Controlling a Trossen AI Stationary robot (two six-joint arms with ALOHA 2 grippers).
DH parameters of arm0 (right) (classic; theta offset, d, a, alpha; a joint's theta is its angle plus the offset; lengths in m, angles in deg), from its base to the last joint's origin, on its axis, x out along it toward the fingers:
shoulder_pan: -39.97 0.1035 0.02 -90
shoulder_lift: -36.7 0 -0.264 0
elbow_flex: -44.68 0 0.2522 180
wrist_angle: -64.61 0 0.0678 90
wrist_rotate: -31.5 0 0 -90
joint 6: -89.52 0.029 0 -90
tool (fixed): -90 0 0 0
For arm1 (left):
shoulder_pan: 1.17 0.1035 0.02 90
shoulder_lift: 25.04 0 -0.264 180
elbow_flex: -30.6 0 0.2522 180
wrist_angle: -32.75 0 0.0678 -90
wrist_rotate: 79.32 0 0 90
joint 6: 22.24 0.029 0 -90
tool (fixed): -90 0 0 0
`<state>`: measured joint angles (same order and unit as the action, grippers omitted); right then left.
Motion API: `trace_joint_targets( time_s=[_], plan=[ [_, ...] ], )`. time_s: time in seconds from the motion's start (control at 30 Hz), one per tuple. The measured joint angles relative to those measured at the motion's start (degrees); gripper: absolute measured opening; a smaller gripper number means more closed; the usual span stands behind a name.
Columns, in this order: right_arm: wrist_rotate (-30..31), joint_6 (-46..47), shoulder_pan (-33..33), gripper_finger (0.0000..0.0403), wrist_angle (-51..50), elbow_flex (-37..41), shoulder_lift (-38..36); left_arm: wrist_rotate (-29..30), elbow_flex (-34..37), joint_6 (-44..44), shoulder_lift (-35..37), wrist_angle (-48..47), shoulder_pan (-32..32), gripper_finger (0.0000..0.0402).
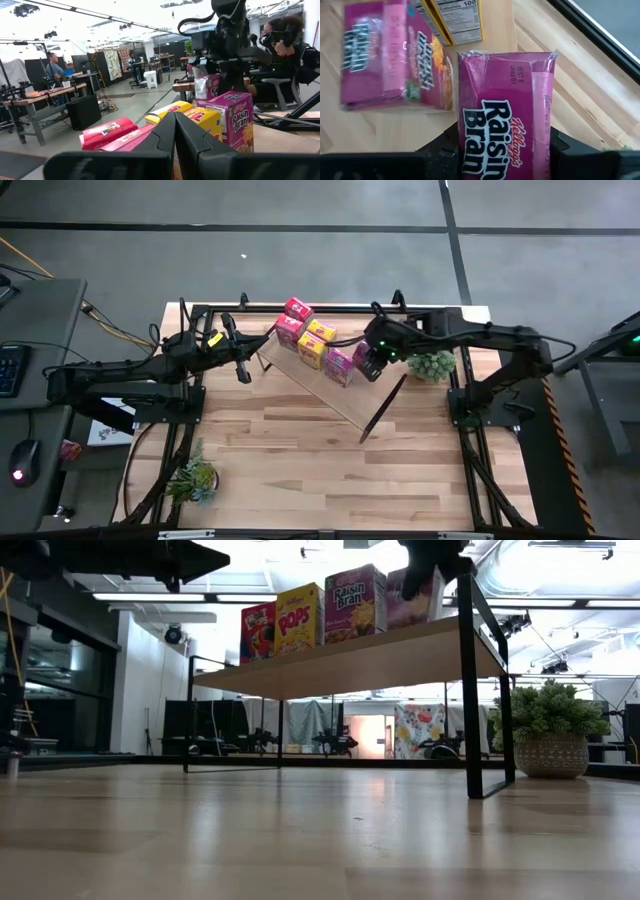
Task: Stack cereal on shelf
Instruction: Put the purple cereal box on the shelf
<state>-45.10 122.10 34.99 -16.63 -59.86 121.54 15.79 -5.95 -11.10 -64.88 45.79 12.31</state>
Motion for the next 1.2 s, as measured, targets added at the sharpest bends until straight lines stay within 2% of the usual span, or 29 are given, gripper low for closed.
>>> trace_joint_targets(
  time_s=[0.3, 0.97, 1.07, 1.2],
  plan=[
    [-0.08, 0.00, 0.00, 0.0138, 1.73, 0.00, 2.64, 0.02, 0.00, 0.00, 0.00, 0.00, -0.01, 0.0000],
    [-0.01, -2.94, 0.00, 0.0138, 5.16, 0.74, 2.70, 0.01, 0.00, 0.00, -0.02, 0.00, 0.00, 0.0000],
    [-0.03, -3.24, 0.00, 0.0150, 5.57, 0.74, 2.73, 0.02, 0.00, 0.00, -0.01, -0.02, -0.02, 0.0000],
    [-0.04, -4.50, 0.03, 0.0192, 5.57, 0.74, 3.12, 0.02, 0.00, 0.00, 0.00, 0.00, -0.01, 0.0000]
  ],
)
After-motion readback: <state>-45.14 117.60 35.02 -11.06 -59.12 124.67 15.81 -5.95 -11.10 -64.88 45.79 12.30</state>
